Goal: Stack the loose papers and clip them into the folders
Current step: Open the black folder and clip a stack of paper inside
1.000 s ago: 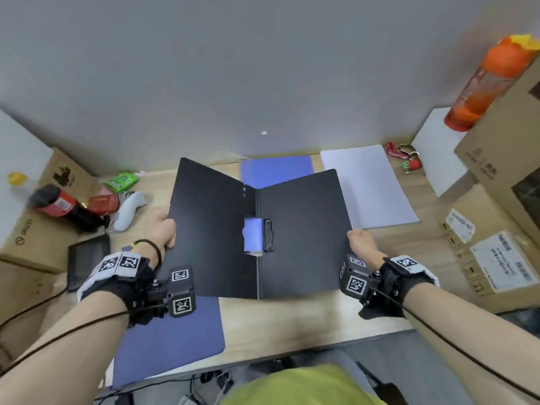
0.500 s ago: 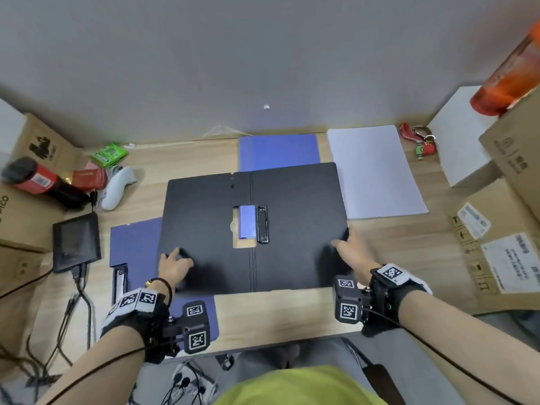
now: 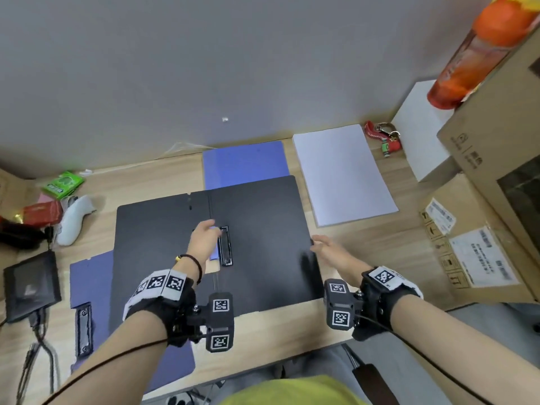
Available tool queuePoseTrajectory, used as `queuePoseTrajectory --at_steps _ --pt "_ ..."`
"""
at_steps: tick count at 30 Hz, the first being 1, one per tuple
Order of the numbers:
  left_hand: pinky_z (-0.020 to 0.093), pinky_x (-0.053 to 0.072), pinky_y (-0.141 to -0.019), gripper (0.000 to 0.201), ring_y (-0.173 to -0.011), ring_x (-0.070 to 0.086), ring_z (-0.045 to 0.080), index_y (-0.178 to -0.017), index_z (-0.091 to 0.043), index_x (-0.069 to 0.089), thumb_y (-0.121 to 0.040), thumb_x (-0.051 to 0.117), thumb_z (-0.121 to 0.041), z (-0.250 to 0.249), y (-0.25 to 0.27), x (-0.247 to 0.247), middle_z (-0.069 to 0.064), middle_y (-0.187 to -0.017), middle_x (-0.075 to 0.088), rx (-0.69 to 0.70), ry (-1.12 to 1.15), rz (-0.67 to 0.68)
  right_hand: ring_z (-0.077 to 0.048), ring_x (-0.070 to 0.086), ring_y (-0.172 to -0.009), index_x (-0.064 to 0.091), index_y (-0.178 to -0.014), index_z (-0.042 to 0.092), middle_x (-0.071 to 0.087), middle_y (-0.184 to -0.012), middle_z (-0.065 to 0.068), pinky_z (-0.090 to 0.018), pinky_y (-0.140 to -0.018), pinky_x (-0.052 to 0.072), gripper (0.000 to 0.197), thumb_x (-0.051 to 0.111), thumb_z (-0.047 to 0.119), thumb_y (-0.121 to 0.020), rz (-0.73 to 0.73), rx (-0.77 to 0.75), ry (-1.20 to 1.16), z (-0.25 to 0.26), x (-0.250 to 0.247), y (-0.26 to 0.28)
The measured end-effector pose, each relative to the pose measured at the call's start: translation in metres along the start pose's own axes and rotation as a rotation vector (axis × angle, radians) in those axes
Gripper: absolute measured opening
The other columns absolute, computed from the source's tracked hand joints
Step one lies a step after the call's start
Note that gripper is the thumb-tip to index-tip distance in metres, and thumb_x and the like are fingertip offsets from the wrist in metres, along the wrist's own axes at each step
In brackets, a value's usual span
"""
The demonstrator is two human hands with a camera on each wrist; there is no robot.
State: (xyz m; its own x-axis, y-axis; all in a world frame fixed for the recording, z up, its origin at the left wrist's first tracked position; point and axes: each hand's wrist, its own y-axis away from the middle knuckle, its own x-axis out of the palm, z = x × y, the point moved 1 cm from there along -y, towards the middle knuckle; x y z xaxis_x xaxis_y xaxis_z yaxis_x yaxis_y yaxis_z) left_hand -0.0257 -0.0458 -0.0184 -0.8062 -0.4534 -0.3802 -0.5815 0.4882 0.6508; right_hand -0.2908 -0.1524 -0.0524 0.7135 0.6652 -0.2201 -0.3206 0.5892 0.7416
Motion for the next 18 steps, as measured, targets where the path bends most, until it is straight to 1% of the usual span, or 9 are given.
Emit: queuePoseTrajectory --at_steps 3,5,7,9,10,12,13,16,18 --pt "0.022 0.041 -0.089 0.039 -0.113 0.054 0.017 -0.134 -0.012 0.052 -0.096 0.046 -0.007 -0.040 0.007 0.050 0.006 -0.131 0.056 0.042 0.028 0.194 -0.020 0.062 -0.099 0.056 -0.117 0.015 0.063 -0.112 -0.005 -0.033 -0.088 0.051 0.024 0.044 0.010 -0.097 -0.029 0.036 -0.155 -0.005 -0.040 -0.003" --pt "0.025 0.044 -0.095 0.038 -0.112 0.056 0.017 -0.135 -0.012 0.051 -0.098 0.044 -0.011 -0.058 0.014 0.079 0.005 -0.127 0.058 0.044 0.040 0.322 -0.013 0.067 -0.072 0.056 -0.112 0.016 0.066 -0.095 -0.004 -0.023 -0.060 0.054 0.017 0.047 0.015 -0.097 -0.078 0.067 -0.222 -0.005 -0.071 -0.003" --pt "0.030 0.042 -0.104 0.037 -0.117 0.057 0.020 -0.135 -0.014 0.050 -0.099 0.041 -0.014 -0.068 0.017 0.104 0.003 -0.129 0.060 0.023 0.029 0.397 -0.009 0.065 -0.059 0.055 -0.116 0.012 0.065 -0.085 -0.001 -0.018 -0.048 0.047 0.022 0.050 0.016 -0.096 -0.176 0.075 -0.253 -0.007 -0.102 -0.007" --pt "0.032 0.043 -0.105 0.037 -0.117 0.059 0.021 -0.135 -0.015 0.050 -0.100 0.037 -0.016 -0.072 0.017 0.127 0.003 -0.130 0.060 -0.005 0.003 0.436 -0.013 0.064 -0.069 0.059 -0.115 0.017 0.065 -0.084 0.001 -0.023 -0.058 0.049 0.024 0.049 0.018 -0.094 -0.306 0.065 -0.256 -0.015 -0.130 -0.015" --pt "0.031 0.044 -0.103 0.037 -0.116 0.059 0.021 -0.135 -0.015 0.050 -0.100 0.036 -0.017 -0.074 0.017 0.137 0.003 -0.130 0.061 -0.018 0.005 0.448 -0.016 0.065 -0.076 0.063 -0.109 0.027 0.066 -0.087 0.002 -0.029 -0.067 0.054 0.023 0.049 0.022 -0.091 -0.373 0.060 -0.225 -0.019 -0.142 -0.018" --pt "0.028 0.047 -0.096 0.035 -0.113 0.060 0.020 -0.133 -0.015 0.050 -0.101 0.037 -0.018 -0.074 0.017 0.155 0.004 -0.126 0.061 -0.040 0.012 0.458 -0.022 0.065 -0.090 0.064 -0.099 0.035 0.067 -0.099 0.001 -0.042 -0.084 0.054 0.023 0.047 0.026 -0.086 -0.512 0.062 -0.140 -0.025 -0.158 -0.024" --pt "0.025 0.048 -0.089 0.034 -0.108 0.061 0.020 -0.132 -0.015 0.050 -0.100 0.037 -0.016 -0.074 0.016 0.162 0.004 -0.121 0.061 -0.051 0.026 0.454 -0.022 0.062 -0.094 0.063 -0.103 0.033 0.065 -0.108 -0.001 -0.039 -0.086 0.052 0.026 0.045 0.020 -0.088 -0.556 0.049 -0.163 -0.022 -0.163 -0.026" --pt "0.016 0.042 -0.068 0.024 -0.080 0.054 0.014 -0.115 -0.022 0.049 -0.100 0.036 -0.010 -0.076 0.014 0.177 0.002 -0.090 0.054 -0.094 0.106 0.446 -0.017 0.050 -0.100 0.048 -0.132 0.017 0.051 -0.118 0.001 -0.027 -0.079 0.040 0.041 0.044 0.010 -0.091 -0.558 0.010 -0.165 -0.015 -0.170 -0.043" --pt "0.017 0.041 -0.067 0.020 -0.080 0.056 0.015 -0.109 -0.022 0.050 -0.101 0.035 -0.011 -0.077 0.013 0.183 0.004 -0.090 0.054 -0.121 0.151 0.427 -0.015 0.049 -0.096 0.045 -0.134 0.013 0.050 -0.119 -0.001 -0.022 -0.065 0.038 0.044 0.045 0.009 -0.091 -0.540 0.008 -0.154 -0.011 -0.174 -0.053"
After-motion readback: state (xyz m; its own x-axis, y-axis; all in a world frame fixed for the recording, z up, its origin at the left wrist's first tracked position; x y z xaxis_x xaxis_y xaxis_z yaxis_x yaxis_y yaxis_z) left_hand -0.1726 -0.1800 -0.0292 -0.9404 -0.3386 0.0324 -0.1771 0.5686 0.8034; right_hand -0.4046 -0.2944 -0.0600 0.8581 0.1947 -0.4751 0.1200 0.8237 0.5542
